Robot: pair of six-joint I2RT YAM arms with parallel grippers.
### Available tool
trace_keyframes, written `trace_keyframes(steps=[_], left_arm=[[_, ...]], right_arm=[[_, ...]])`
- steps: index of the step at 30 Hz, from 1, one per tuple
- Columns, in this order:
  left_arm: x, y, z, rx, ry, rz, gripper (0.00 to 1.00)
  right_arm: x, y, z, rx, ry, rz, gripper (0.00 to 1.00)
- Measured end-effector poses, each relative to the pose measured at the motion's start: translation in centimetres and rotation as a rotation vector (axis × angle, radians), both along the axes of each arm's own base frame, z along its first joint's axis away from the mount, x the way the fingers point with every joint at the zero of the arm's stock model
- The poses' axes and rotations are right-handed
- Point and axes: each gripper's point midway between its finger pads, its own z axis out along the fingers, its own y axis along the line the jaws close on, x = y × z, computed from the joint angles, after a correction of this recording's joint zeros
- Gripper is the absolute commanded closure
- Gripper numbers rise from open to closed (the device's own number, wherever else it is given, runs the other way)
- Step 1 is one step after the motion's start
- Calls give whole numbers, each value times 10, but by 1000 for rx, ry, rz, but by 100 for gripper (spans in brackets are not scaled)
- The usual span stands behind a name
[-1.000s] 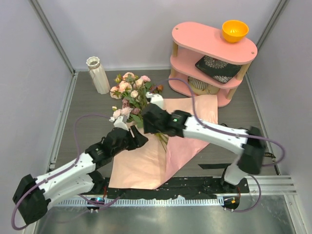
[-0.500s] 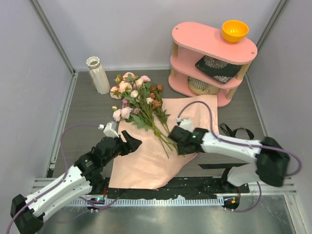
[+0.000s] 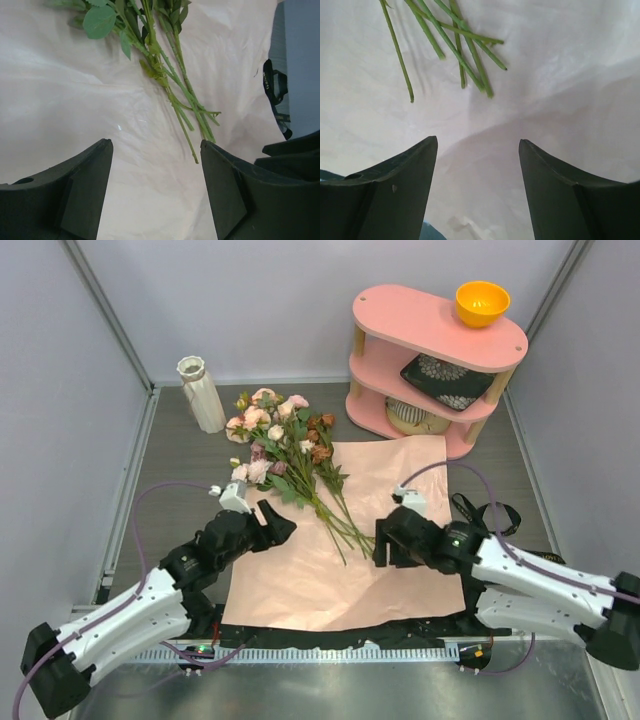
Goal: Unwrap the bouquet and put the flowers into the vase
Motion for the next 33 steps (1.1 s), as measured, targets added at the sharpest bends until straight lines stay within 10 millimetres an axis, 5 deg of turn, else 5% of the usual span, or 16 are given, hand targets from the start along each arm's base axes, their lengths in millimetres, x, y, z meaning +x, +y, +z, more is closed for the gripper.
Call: trace_keyframes(steps=[5,7,12,22,33], left_arm=[[-6,6,24,-60,-54,4,24],[-9,10,31,-73,-68,6,24],[-17,21,42,-85,-84,19,24],[-21,29,32,-38,-50,29,23],[-19,24,19,10,-1,20,23]], right_arm=[[54,47,11,-151,-89,107,39],[80,71,7,-208,-126,157,54],[118,114,-17,-282,-170,305,59],[132,159,-40,-209,-191,447,67],[137,154,-64,-273,-182,458,72]])
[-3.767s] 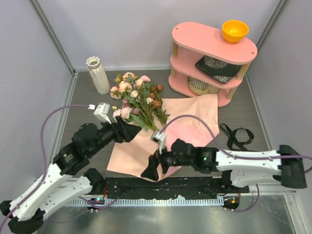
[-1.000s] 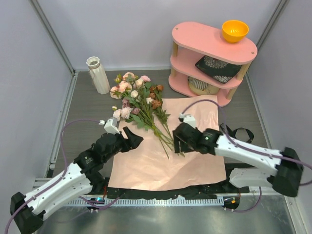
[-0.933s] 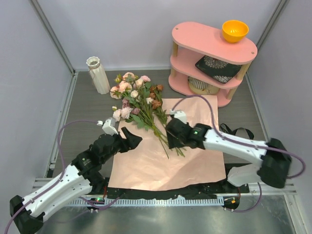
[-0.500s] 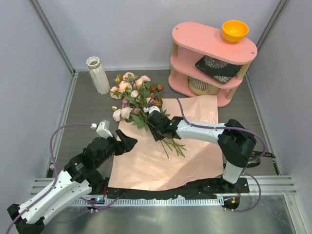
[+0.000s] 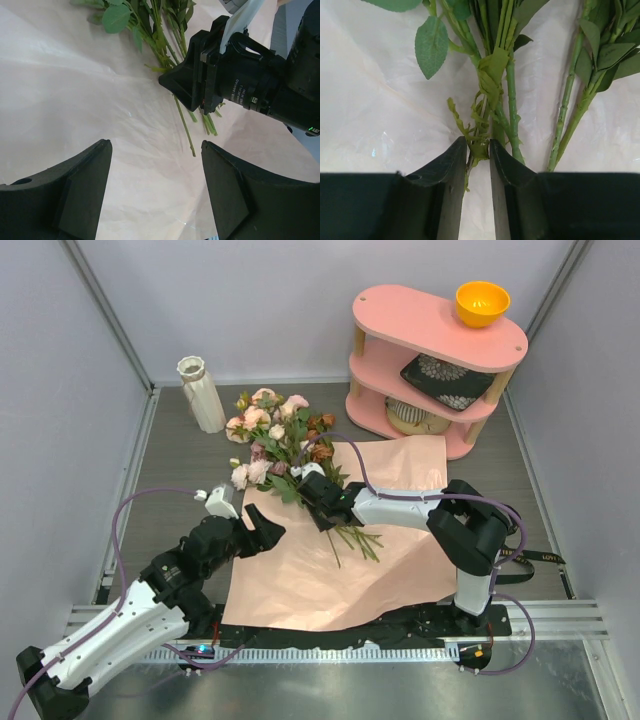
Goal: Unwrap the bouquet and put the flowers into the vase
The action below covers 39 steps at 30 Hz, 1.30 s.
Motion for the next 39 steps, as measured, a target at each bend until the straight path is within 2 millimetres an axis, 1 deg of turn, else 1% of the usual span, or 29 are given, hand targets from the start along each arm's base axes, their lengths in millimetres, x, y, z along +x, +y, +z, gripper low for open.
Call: trace_keyframes(steps=[1,3,8,10,12,14,15,16,18,20,21,22,23,26,27,29,30,31,33,34,35,36,37,39], left_arm=[[0,0,0,-2,-2,0,23],[0,0,1,-3,-3,0,23],[1,-1,2,-5,-5,0,22],[2,-3,7,-9,-8,-2,18],[3,-5,14,-18,-17,-6,14],[4,-8,22,-36,-28,-15,12],[4,-10,25,-47,-33,-20,9],[4,-12,26,-57,-35,-25,8],[4,-15,30,-77,-38,-32,5],[6,-21,37,-126,-49,-34,4],[6,-23,39,-147,-55,-35,5],[8,-28,43,-182,-66,-39,5],[9,-32,45,-215,-73,-44,7],[15,-46,50,-286,-83,-66,8],[19,-53,53,-308,-90,-79,8],[27,-63,58,-327,-101,-91,7],[31,-67,57,-323,-93,-96,7],[37,-71,55,-311,-73,-98,7],[47,-77,54,-300,-48,-99,12],[54,-80,57,-299,-40,-98,15],[58,-83,60,-303,-37,-99,20],[63,-86,64,-314,-38,-103,22],[67,-89,67,-327,-41,-111,23],[71,-95,74,-352,-51,-135,23]], right_arm=[[1,-1,0,-3,-4,-1,78],[1,-1,0,-6,-7,2,99],[1,-1,3,0,-13,5,99],[2,0,10,16,-23,4,99],[1,-1,22,40,-38,2,99],[-1,-3,45,90,-69,-2,99],[-2,-5,59,124,-90,-4,99],[-4,-7,78,178,-124,-6,99],[-8,-12,105,265,-174,-13,99],[-16,-19,125,370,-223,-12,99],[-21,-23,129,401,-230,-11,99],[-26,-25,129,440,-236,-5,99],[-32,-29,126,466,-233,-1,99],[-52,-38,102,500,-180,21,99],[-59,-40,94,504,-158,31,99],[-71,-42,85,521,-116,57,99],[-76,-42,85,535,-103,69,99],[-80,-41,87,558,-99,82,99],[-84,-40,96,596,-105,104,99],[-86,-39,103,619,-113,114,99],[-86,-38,108,636,-119,123,99],[-87,-36,114,656,-128,133,99],[-88,-35,118,667,-134,139,99],[-87,-35,119,670,-136,142,99]])
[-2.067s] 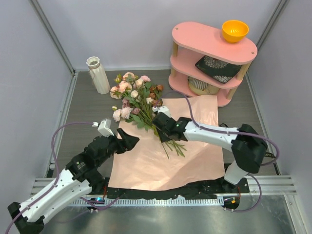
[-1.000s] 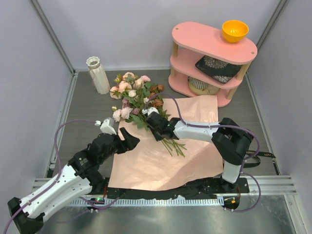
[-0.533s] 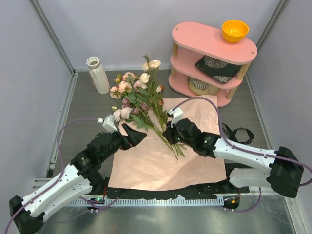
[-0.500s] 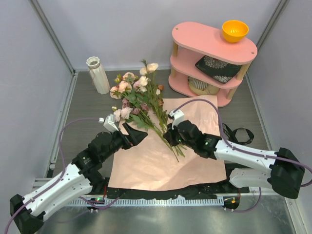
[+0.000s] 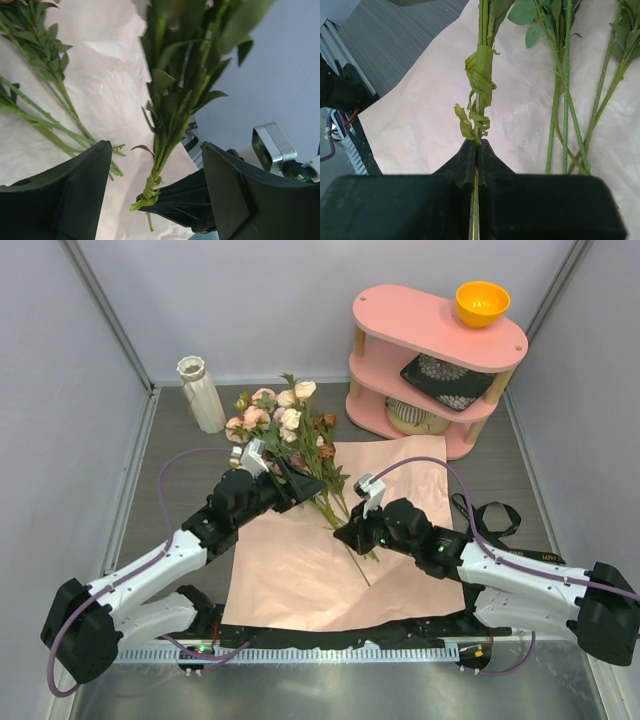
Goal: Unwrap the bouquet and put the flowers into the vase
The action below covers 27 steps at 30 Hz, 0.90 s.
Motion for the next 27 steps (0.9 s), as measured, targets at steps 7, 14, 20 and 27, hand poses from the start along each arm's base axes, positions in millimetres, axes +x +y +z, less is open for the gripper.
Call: trace_keyframes(steps=[7,14,20,27], left_arm=[[-1,-18,8,-19,-2,-87,34],[10,-16,16,79,-18,-72,65],[15,-11,6,174,6,-61,83],[18,-7,-3,252,38,-58,100]], right_arm=[[1,-3,-6,-33,-10,-2,99],[-6,0,-12,-64,-25,28,99],[-9,-1,-13,-95,-41,36,99],[-8,-6,-11,-133,-44,17,20]])
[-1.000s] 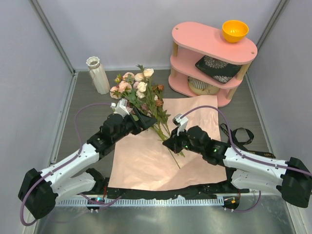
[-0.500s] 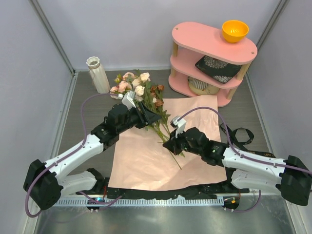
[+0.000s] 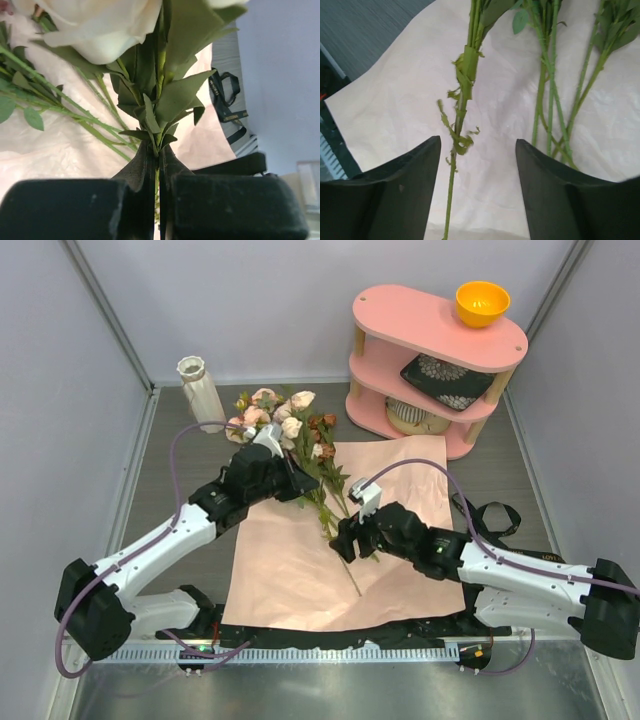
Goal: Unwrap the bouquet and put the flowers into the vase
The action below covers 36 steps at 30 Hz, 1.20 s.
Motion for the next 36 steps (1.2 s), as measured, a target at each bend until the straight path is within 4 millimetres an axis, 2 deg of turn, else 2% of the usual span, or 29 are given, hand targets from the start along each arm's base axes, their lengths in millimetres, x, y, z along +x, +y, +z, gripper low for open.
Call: trace_keyframes(steps=[1,4,6,8,11,14,15,18,20,28,32,36], left_arm=[[0,2,-1,16,-4,2,100],[2,15,-1,100,-20,30,100],[10,28,16,173,-62,67,100],[23,44,55,241,-137,115,100],[54,72,133,288,-286,233,100],[87,113,211,350,-444,414,100],[96,126,230,377,-489,471,100],[118,164,264,501,-585,621,100],[136,188,280,581,-644,725,100],[198,253,299,738,-770,979,100],[216,276,312,751,-799,1052,100],[222,293,335,729,-848,1105,100]], right_arm=[[2,-2,2,-2,3,-22,17],[13,-11,8,-38,-2,-110,16],[16,-18,11,-60,4,-151,16],[17,-25,14,-71,10,-179,15],[11,-37,25,-49,13,-199,15],[6,-48,44,5,-1,-215,15],[5,-50,50,17,-6,-221,15],[5,-55,59,34,-18,-236,15],[5,-57,58,31,-17,-240,15],[4,-47,47,6,11,-211,15],[6,-39,37,-21,22,-190,15],[13,-36,26,-59,25,-186,15]])
